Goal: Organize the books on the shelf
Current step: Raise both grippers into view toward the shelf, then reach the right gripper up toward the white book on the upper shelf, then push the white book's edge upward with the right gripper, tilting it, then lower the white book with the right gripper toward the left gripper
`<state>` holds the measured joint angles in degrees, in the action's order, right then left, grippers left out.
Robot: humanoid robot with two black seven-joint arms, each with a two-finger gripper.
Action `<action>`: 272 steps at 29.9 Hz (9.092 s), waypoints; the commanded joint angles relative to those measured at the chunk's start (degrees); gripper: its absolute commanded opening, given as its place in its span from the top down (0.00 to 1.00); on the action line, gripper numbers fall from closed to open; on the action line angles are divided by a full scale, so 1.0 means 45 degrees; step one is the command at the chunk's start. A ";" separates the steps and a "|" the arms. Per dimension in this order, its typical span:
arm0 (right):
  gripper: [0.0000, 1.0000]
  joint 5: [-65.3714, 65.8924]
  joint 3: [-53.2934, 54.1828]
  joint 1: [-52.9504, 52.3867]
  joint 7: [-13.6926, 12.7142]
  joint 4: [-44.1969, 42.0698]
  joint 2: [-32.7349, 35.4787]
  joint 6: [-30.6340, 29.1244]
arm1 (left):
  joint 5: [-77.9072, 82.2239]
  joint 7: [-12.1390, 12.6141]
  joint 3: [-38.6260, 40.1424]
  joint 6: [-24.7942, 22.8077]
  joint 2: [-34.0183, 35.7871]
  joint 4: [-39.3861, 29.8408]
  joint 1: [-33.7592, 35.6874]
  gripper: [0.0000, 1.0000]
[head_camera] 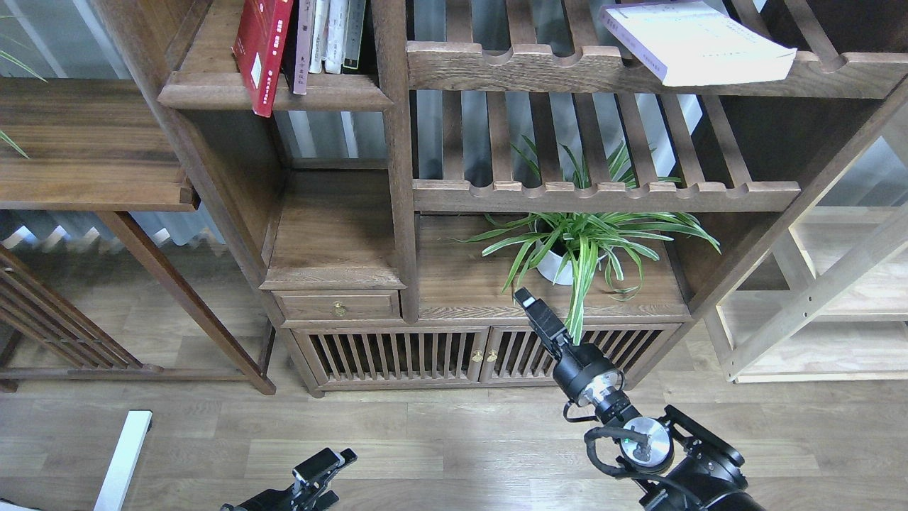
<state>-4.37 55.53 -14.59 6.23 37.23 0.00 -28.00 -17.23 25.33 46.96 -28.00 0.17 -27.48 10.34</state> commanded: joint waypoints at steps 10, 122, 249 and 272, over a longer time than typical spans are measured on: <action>0.00 -0.0240 0.1602 0.0000 0.0432 0.3015 -0.0001 -0.0001 | -0.0019 -0.0024 0.0033 0.0001 0.0040 0.0461 0.0084 0.01; 0.00 -0.1178 0.4027 -0.0175 0.0217 0.7177 0.5781 -0.0001 | -0.1309 -0.0121 0.0150 0.0001 0.0724 0.0071 0.3228 0.01; 0.95 -0.0729 0.6039 0.3748 0.0217 0.6103 0.2462 -0.0001 | -0.1524 -0.0356 0.0600 0.0001 0.1251 -0.0086 0.2057 0.01; 0.93 0.0736 0.1490 0.5038 -0.0017 0.6122 -0.0001 -0.0001 | -0.1621 -0.0336 0.0560 0.0001 0.2050 -0.2291 0.2194 0.01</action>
<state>-1.60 64.95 7.96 6.13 64.79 0.00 -27.99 -24.53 23.82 49.50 -28.00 7.74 -36.16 20.11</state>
